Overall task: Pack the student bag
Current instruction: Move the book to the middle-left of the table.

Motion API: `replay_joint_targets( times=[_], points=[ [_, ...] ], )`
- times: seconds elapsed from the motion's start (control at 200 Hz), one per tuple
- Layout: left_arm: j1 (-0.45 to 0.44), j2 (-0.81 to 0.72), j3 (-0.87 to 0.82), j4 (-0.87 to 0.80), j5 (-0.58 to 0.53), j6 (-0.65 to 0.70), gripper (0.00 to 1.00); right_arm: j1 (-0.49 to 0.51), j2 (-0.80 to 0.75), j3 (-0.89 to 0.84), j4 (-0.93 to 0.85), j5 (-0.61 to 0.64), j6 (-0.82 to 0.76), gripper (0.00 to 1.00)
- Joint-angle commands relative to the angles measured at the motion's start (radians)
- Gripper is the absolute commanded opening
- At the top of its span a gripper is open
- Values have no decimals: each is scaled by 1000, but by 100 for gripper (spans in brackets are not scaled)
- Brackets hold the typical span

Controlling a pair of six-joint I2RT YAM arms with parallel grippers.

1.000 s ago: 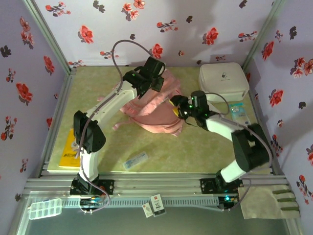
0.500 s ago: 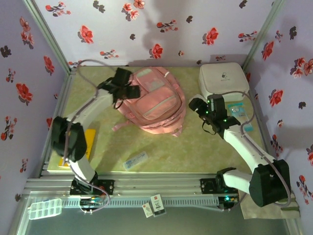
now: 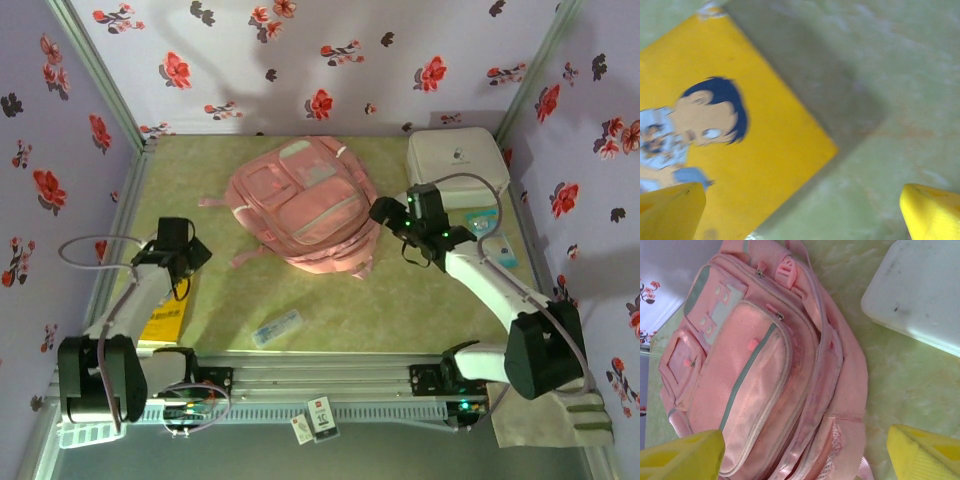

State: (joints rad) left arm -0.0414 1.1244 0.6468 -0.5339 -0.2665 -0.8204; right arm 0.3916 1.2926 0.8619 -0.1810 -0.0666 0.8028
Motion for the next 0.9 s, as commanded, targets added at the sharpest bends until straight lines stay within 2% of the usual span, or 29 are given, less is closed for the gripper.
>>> replay_joint_targets(
  times=[0.0,0.145,0.415,0.74,0.895],
  points=[
    [41,-40,-62,-46,-61,-68,100,22,36,41,32,-14,-3,85],
    [45,-35,-108,-1,8,-77,100,39,68,54,33,-21,12,85],
    [37,36,-152,197,241,-131,99,49,75,50,37,-9,24,85],
    [-145,243,-35,420,383,-275,99,79,110,77,49,-10,37,85],
    [-234,361,81,438,418,-266,98,91,115,73,49,-7,39,84]
  ],
)
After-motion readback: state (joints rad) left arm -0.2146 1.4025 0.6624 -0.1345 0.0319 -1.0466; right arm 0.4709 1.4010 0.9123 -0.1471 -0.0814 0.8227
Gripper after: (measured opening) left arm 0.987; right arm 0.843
